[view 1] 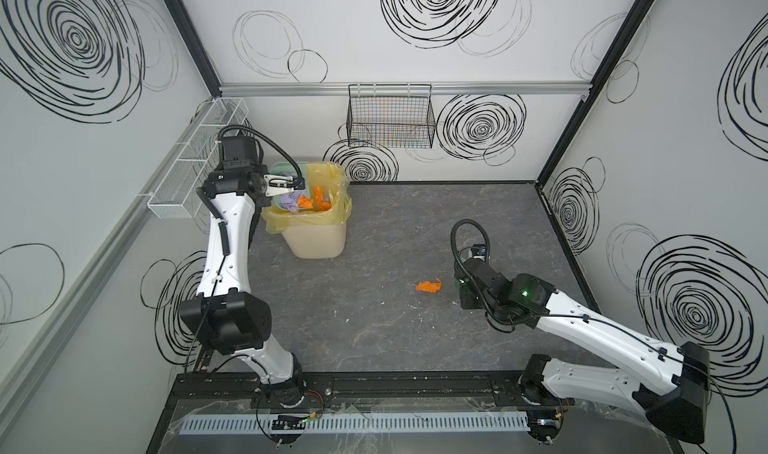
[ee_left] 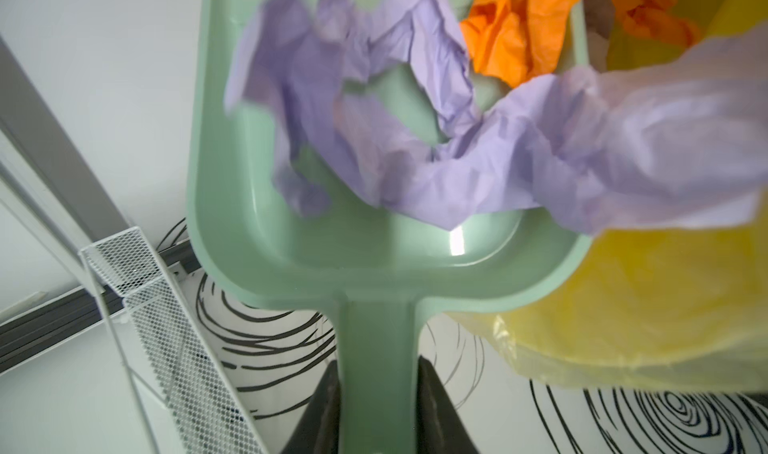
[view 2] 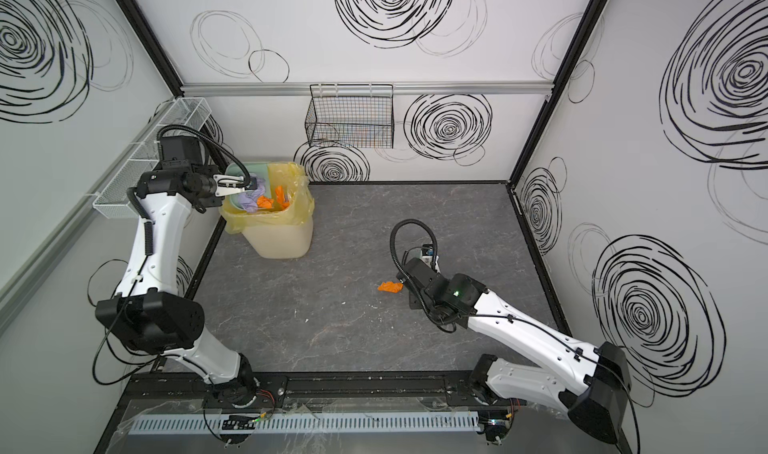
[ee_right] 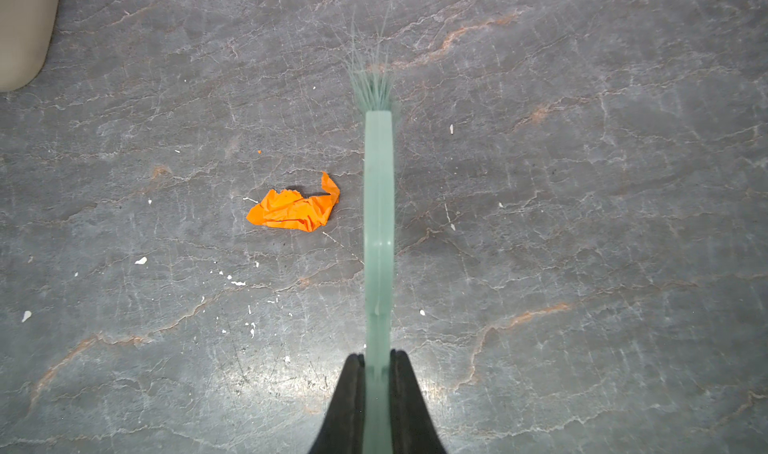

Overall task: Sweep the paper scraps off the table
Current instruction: 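Tip the dustpan with the left gripper to empty scraps into the bin, then lower the empty dustpan with the left gripper beside the last orange scrap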

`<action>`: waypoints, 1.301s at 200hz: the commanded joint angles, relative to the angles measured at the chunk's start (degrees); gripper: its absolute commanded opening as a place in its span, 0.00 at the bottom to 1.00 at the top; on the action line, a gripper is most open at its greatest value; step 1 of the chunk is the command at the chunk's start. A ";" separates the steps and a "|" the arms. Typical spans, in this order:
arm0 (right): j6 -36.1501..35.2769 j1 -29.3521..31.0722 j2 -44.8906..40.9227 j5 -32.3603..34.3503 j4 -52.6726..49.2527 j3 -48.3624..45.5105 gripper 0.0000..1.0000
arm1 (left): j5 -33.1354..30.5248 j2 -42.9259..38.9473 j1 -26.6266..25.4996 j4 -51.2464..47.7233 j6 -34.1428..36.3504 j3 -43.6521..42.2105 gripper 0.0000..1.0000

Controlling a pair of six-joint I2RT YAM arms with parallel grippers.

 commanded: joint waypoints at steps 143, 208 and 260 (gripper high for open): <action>0.26 -0.34 -1.96 0.97 0.15 -0.32 0.00 | 10.20 -7.05 4.10 0.52 -1.44 11.15 0.00; -0.61 -0.48 0.69 2.04 -1.13 2.42 0.00 | 15.76 -23.69 -11.07 -7.01 -11.49 -5.52 0.00; -0.36 -0.56 1.81 4.78 -0.95 3.40 0.00 | 17.02 -33.37 -23.63 1.89 -25.21 -40.73 0.00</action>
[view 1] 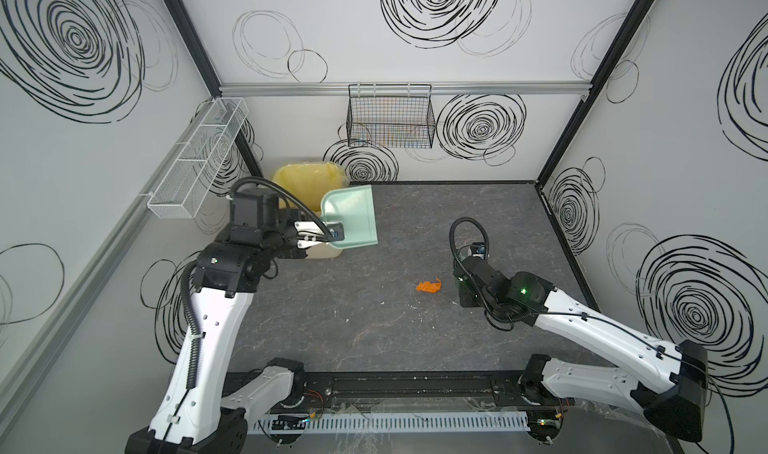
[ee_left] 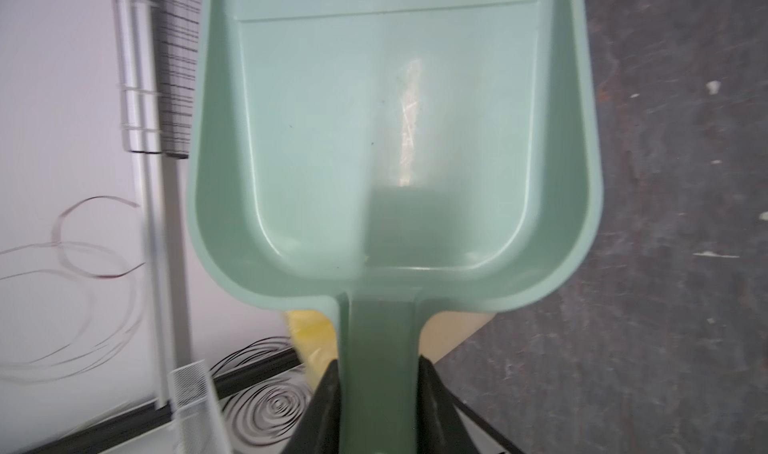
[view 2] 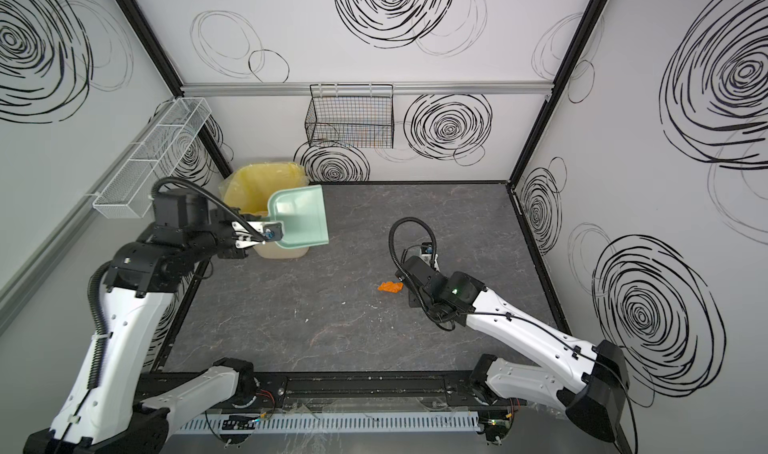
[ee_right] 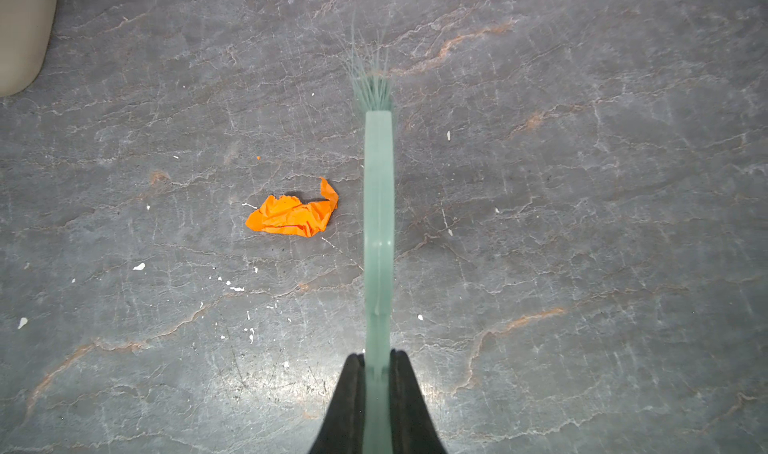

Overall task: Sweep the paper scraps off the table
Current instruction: 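Lower the empty dustpan with the left gripper beside the last orange scrap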

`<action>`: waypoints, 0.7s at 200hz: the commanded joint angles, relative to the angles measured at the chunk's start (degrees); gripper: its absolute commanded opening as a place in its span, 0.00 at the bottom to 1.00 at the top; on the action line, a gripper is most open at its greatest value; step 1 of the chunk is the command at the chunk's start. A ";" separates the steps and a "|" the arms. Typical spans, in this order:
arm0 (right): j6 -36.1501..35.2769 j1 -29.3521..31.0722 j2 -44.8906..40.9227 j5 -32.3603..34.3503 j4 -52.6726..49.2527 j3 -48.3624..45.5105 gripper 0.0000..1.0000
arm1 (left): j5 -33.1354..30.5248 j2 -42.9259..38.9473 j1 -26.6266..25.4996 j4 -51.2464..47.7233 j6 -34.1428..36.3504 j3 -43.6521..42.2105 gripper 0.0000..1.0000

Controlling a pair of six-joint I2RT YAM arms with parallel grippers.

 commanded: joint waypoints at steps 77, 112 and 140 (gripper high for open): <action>-0.73 -0.52 8.23 8.29 -1.92 4.05 0.00 | 0.66 4.70 -10.88 23.23 -18.82 -36.54 0.00; 0.11 -0.47 12.98 6.91 -3.44 6.54 0.00 | 1.06 9.69 -12.29 27.92 -20.95 -37.38 0.00; 1.64 -0.36 15.78 6.82 -4.80 7.77 0.00 | 0.11 13.44 -13.77 30.54 -21.40 -37.72 0.00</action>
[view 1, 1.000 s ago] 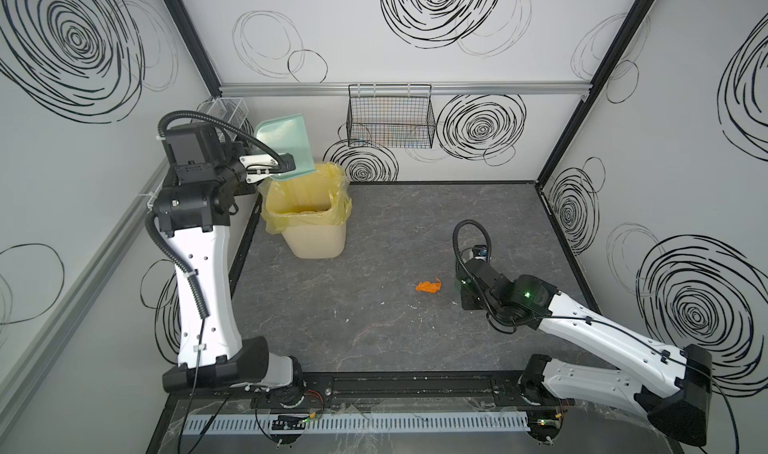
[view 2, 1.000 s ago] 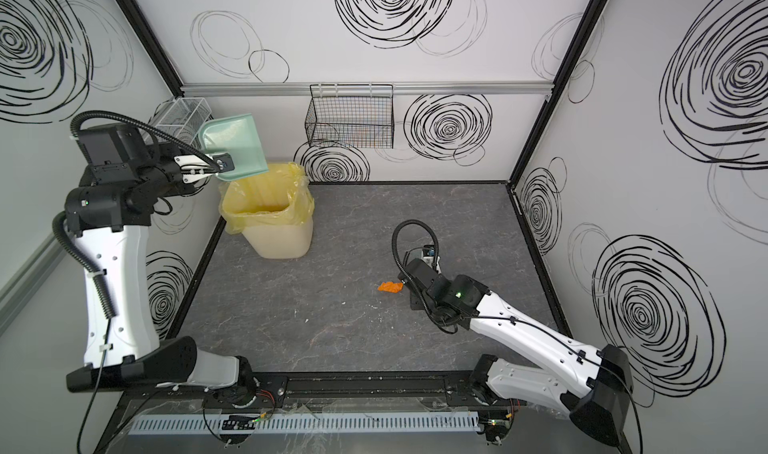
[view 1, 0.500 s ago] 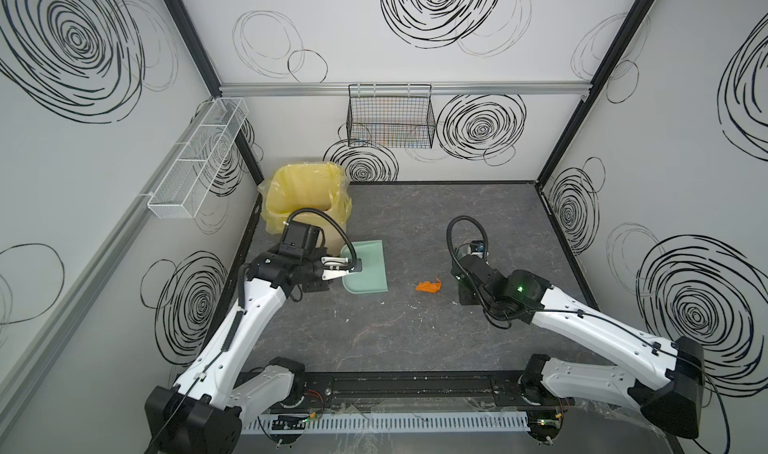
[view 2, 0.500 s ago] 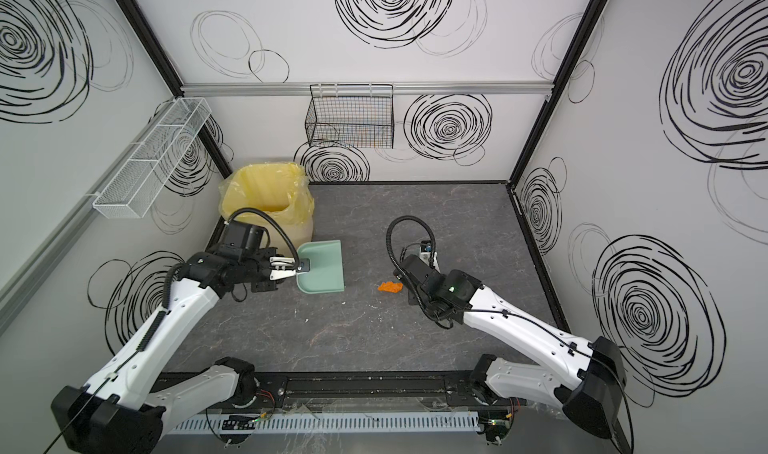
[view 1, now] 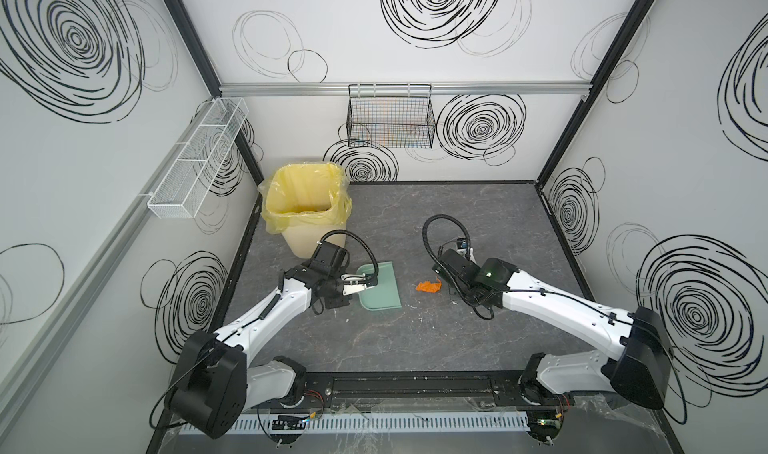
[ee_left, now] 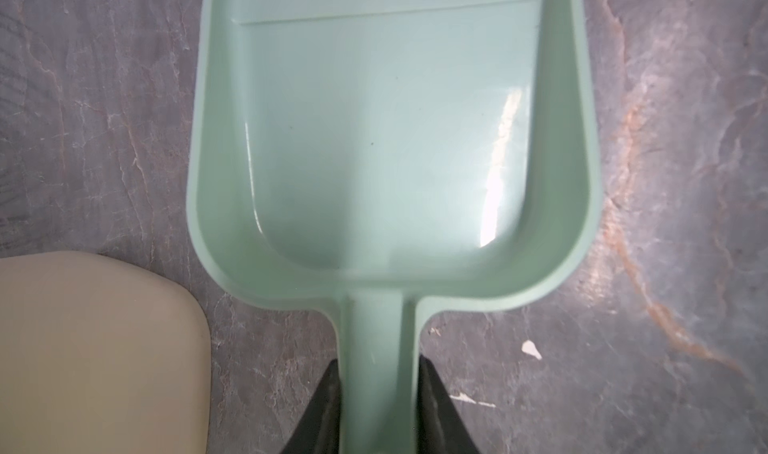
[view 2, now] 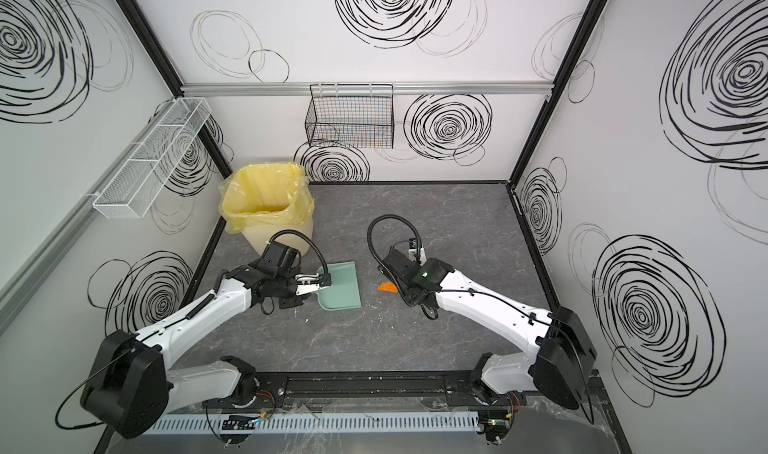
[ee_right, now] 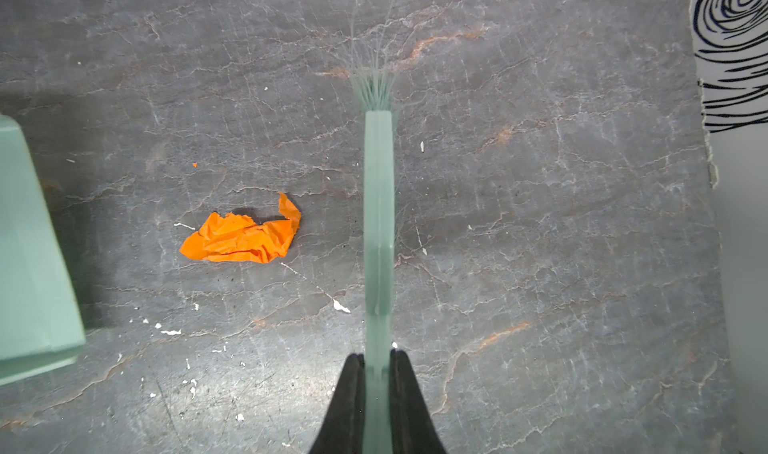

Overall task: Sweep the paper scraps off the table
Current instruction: 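Lower the empty dustpan with the left gripper beside the last orange scrap, then sweep the last orange scrap with the right gripper's brush into the dustpan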

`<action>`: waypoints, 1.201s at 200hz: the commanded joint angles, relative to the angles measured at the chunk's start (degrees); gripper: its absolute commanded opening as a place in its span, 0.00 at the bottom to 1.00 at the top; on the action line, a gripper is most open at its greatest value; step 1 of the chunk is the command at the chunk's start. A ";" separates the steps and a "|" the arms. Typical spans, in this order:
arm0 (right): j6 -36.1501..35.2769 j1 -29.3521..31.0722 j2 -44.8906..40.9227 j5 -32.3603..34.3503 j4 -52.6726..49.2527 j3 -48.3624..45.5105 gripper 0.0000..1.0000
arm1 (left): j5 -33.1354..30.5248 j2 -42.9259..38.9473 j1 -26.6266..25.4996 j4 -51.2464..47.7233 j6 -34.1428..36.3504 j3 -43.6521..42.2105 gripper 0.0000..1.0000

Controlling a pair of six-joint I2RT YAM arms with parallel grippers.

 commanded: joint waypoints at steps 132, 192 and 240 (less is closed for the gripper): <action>0.41 1.29 1.49 -1.18 3.65 -0.73 0.00 | 0.29 15.61 -4.54 -0.86 -1.06 7.93 0.00; 0.38 2.92 2.31 -2.23 5.26 -0.29 0.00 | 0.37 18.80 -5.88 -2.05 -1.31 10.14 0.00; 0.27 8.25 1.87 -10.64 11.53 1.58 0.00 | 0.47 20.28 -6.53 -1.27 -2.09 10.49 0.00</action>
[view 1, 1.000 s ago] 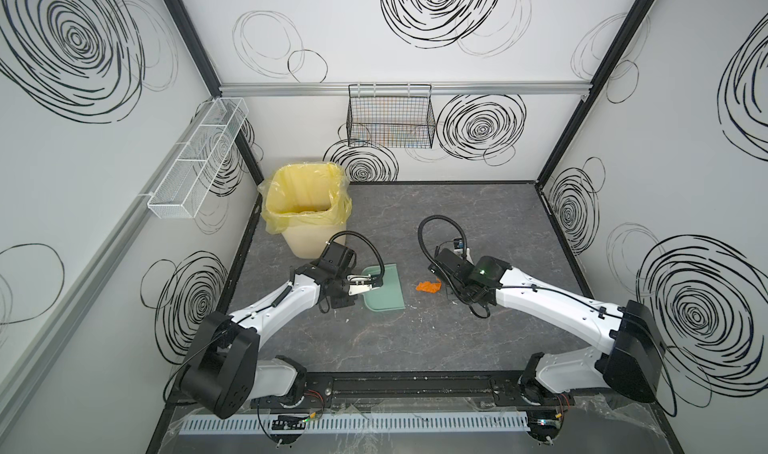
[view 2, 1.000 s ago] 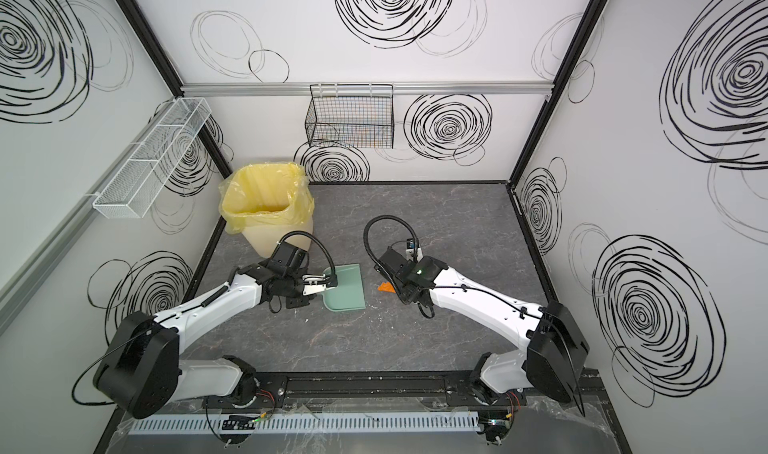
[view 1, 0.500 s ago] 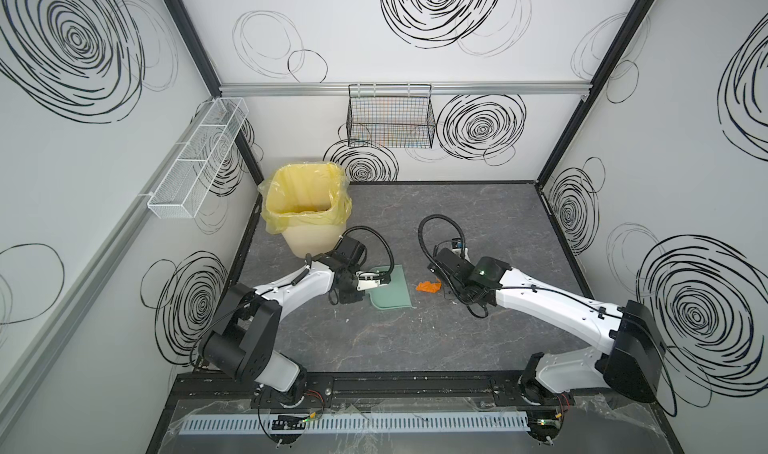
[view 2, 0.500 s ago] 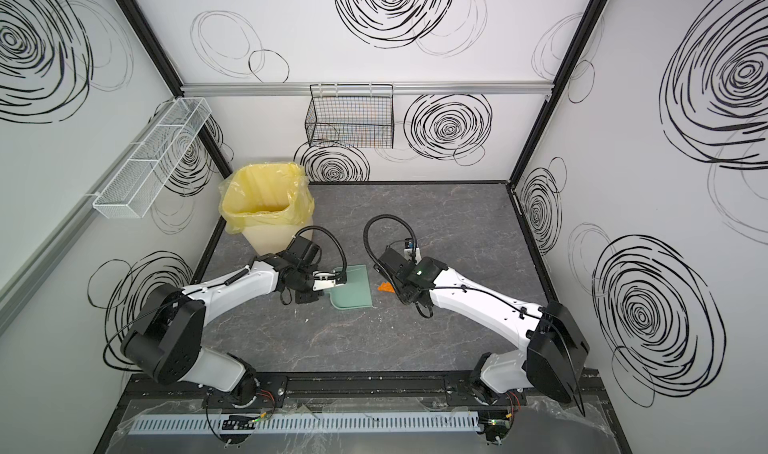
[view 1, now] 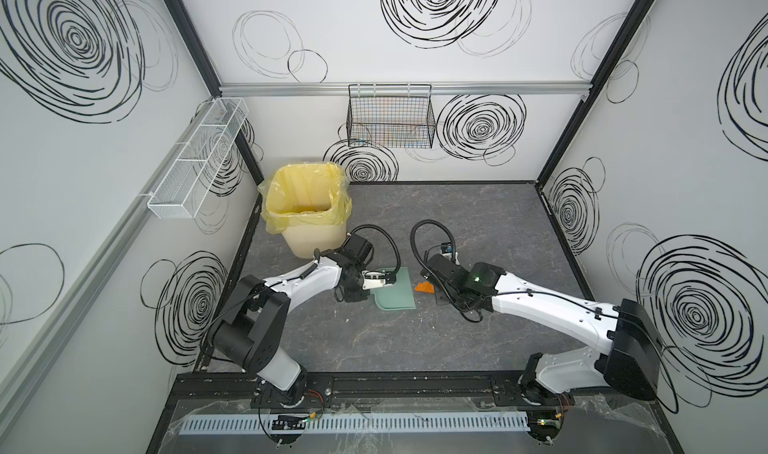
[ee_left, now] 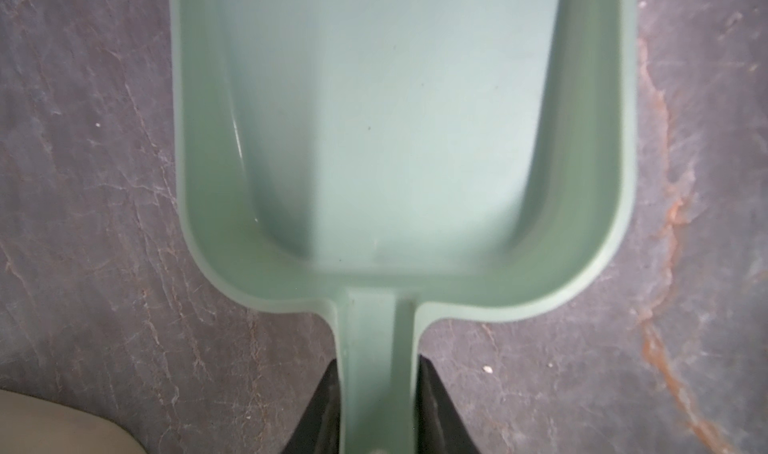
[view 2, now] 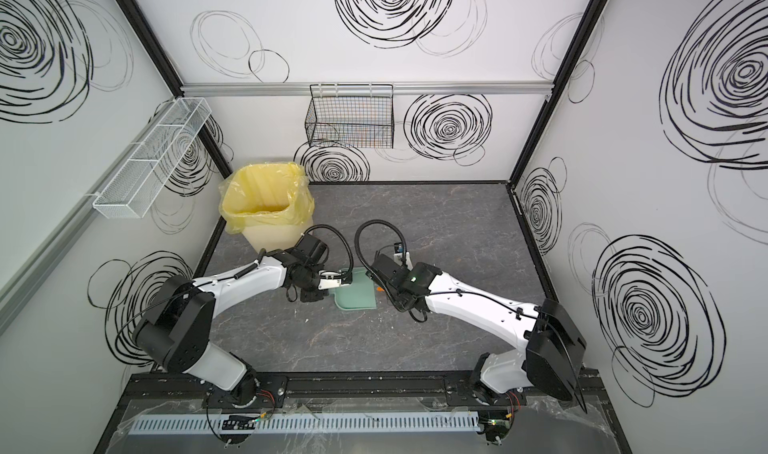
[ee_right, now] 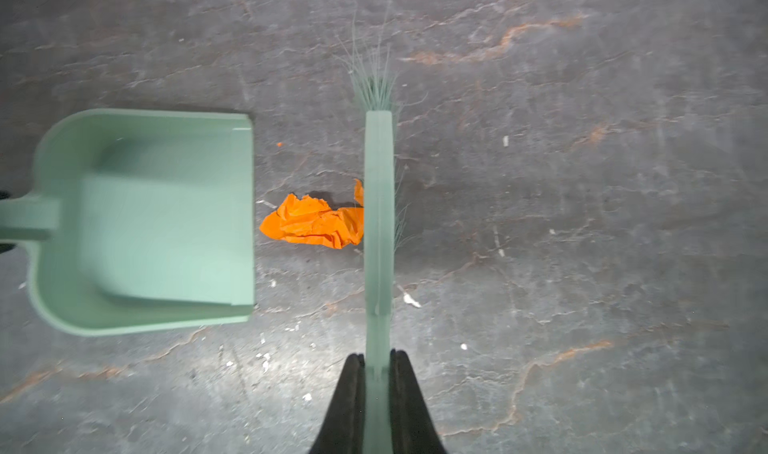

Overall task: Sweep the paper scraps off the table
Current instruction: 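Sweep the last orange scrap with the right gripper's brush into the dustpan, then lift the dustpan with the left gripper over the bin while the right gripper draws back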

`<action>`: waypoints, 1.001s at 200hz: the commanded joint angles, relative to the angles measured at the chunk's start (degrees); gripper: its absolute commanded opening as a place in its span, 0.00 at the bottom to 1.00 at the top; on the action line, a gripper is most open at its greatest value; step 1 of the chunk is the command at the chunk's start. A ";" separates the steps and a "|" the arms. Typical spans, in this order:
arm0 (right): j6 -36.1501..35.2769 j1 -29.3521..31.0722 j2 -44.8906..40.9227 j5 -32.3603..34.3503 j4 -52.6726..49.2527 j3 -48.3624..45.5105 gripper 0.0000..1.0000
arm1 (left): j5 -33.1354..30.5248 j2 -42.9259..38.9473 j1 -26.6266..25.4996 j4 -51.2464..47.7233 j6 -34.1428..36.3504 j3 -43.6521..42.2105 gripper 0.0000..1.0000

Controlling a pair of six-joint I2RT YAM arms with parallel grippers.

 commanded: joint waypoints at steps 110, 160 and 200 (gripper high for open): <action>2.59 1.69 -22.96 -1.18 8.17 -3.25 0.00 | 10.25 -1.17 0.85 -2.74 -2.61 0.57 0.00; 3.92 0.09 -26.23 0.52 6.70 -6.26 0.00 | 15.89 -6.92 3.52 -12.18 -1.82 9.03 0.00; 4.98 -0.51 -29.04 1.73 6.91 -8.80 0.00 | 21.39 -8.91 11.05 -24.13 2.34 22.61 0.00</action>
